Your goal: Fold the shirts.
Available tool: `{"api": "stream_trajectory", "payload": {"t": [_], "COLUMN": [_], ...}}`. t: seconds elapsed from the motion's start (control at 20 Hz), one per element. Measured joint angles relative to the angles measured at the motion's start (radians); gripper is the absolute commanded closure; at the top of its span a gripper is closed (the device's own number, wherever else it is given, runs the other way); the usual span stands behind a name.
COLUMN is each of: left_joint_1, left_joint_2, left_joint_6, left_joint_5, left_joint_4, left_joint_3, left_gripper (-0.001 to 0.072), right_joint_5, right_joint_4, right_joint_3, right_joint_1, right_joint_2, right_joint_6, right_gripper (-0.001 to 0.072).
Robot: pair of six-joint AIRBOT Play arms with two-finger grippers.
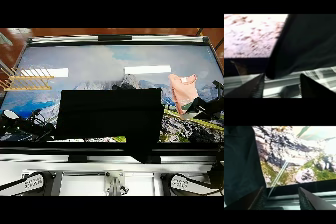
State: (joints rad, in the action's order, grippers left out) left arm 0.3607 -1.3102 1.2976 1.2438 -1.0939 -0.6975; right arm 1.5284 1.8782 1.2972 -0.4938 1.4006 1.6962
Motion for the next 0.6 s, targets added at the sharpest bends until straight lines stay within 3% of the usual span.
{"api": "stream_trajectory", "payload": {"t": [0.1,0.15,0.35,0.6], "left_joint_1": [-0.012,-0.016,-0.022,-0.024], "left_joint_2": [-0.007,-0.012,-0.014,-0.014], "left_joint_6": [0.005,0.008,0.023,0.021], "left_joint_5": [-0.043,-0.064,-0.085,-0.085], "left_joint_4": [0.003,0.005,0.019,0.027], "left_joint_3": [0.005,0.006,0.009,0.01], "left_gripper": [0.0625,0.0669,0.067,0.0669], "right_joint_5": [0.002,0.007,0.034,-0.038], "right_joint_4": [0.002,0.002,0.0,0.059], "right_joint_3": [-0.001,-0.002,-0.083,-0.329], "right_joint_1": [0.0,0.0,0.008,0.122], "right_joint_2": [0.0,-0.001,-0.004,-0.066], "right_joint_6": [-0.007,-0.008,0.002,0.123], "right_gripper": [0.016,0.016,0.0159,0.0159]}}
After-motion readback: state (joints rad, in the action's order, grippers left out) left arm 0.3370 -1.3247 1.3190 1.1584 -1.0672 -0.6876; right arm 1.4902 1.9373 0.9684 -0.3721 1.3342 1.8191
